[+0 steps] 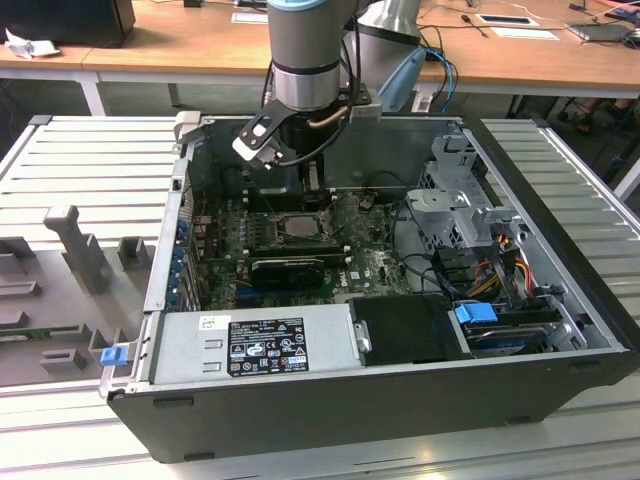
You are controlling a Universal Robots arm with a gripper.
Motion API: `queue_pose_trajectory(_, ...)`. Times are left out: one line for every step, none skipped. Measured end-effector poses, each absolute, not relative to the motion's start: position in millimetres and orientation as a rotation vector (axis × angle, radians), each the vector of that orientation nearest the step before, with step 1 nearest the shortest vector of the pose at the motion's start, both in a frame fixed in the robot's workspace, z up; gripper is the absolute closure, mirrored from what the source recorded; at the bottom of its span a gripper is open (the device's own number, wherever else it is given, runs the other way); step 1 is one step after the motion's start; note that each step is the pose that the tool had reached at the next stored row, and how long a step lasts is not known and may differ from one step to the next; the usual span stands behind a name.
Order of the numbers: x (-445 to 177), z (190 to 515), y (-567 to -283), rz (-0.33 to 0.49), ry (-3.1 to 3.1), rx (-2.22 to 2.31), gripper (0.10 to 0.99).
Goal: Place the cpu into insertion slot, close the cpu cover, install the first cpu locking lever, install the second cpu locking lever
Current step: 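Close the cpu cover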
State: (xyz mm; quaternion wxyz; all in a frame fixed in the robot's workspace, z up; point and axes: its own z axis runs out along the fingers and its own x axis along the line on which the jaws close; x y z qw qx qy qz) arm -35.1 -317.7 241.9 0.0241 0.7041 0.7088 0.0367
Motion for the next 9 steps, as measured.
queue_pose_trajectory(-35,242,-318,0.114,2.193,2.178,0.98)
queue_pose_trajectory(-33,242,-318,0.113,2.193,2.179,0.98)
queue_pose_trajectory(-31,242,-318,0.113,2.193,2.178,0.98)
queue_pose_trajectory(-29,242,-318,0.113,2.193,2.178,0.98)
queue_pose_trajectory(-28,242,-318,0.113,2.193,2.179,0.98)
queue_pose_trajectory(-25,242,-318,0.113,2.193,2.179,0.98)
queue_pose_trajectory(-24,242,-318,0.113,2.193,2.179,0.98)
queue_pose_trajectory(-22,242,-318,0.113,2.193,2.179,0.98)
queue_pose_trajectory(-21,242,-318,0.113,2.193,2.179,0.98)
